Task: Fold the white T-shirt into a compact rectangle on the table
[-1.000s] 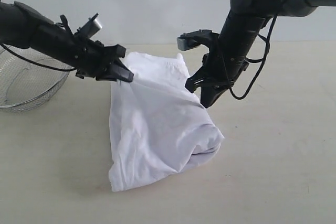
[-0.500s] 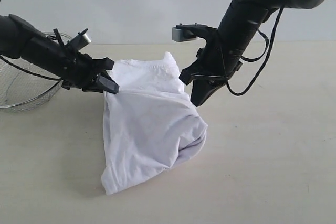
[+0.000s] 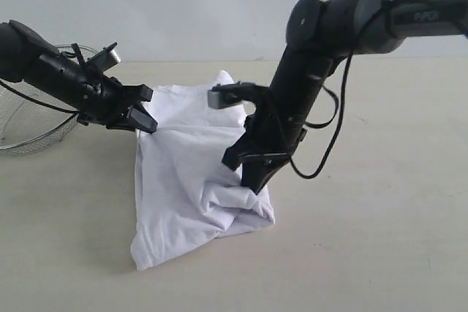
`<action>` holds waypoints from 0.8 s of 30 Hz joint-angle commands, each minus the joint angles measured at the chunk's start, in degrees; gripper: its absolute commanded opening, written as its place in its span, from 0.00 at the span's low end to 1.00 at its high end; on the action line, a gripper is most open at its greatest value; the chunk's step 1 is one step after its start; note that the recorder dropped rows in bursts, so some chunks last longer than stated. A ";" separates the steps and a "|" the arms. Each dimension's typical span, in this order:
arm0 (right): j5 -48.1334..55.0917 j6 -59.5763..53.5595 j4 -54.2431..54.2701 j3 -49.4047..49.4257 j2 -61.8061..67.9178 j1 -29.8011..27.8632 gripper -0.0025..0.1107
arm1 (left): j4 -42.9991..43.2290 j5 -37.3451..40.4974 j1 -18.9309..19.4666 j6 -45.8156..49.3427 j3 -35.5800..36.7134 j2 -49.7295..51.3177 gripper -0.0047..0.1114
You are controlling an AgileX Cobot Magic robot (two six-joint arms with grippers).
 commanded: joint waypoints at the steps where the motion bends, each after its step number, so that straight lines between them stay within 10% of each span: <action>1: -2.01 1.75 -1.63 0.79 1.33 3.47 0.02 | 0.59 -0.04 0.21 -0.35 0.13 -0.15 0.08; 6: -3.92 13.25 -17.50 0.79 3.19 3.91 0.02 | 0.26 5.21 0.75 1.91 -1.00 -1.00 0.08; 24: -3.87 11.58 -17.47 0.79 4.08 1.47 0.02 | 8.69 1.88 2.09 1.37 -1.77 -11.22 0.08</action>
